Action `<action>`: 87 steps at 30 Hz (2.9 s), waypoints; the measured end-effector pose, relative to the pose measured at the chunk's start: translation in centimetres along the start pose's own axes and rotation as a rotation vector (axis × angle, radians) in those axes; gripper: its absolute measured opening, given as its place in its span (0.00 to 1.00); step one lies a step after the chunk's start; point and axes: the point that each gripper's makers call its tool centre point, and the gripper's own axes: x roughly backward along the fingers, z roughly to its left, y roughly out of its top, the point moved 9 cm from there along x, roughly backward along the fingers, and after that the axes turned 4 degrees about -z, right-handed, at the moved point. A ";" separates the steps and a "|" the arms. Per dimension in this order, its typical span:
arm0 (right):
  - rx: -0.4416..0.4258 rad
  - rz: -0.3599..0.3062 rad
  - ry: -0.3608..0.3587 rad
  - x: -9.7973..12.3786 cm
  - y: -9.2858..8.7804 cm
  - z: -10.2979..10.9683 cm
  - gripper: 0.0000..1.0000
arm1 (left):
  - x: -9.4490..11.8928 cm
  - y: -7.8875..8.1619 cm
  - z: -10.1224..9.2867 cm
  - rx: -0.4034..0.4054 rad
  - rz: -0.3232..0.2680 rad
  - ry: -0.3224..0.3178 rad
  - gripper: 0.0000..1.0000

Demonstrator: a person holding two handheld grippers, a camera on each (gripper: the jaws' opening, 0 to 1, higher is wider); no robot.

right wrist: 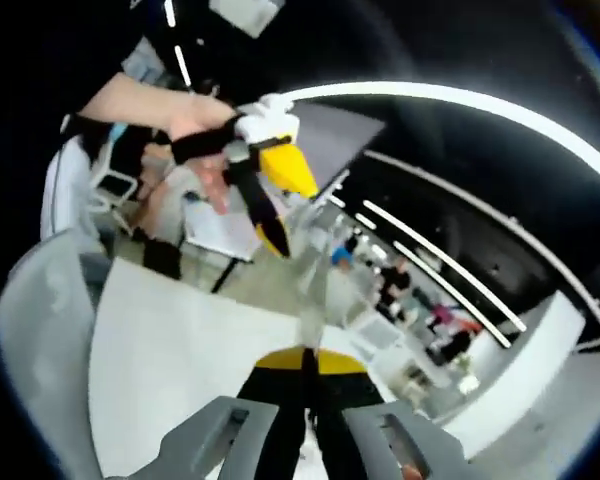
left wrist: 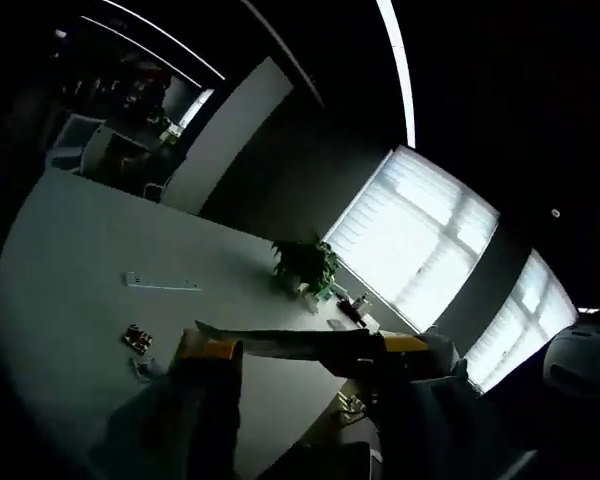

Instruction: Arrange the skincare products in the storage area until every visible bottle or jar stands upright without overlapping.

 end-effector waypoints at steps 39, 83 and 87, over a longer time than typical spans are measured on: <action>0.832 -0.033 -0.091 -1.7 5.3 1.6 0.00 | -2.7 -1.4 0.1 0.165 0.065 -0.101 0.04; -1.214 -0.451 0.294 0.3 1.6 -2.9 0.43 | -0.5 1.1 -3.4 -0.441 0.052 -0.300 0.00; -1.306 -0.511 0.340 -0.5 2.5 -3.6 0.23 | -1.0 0.2 -3.9 -0.452 0.053 -0.338 0.00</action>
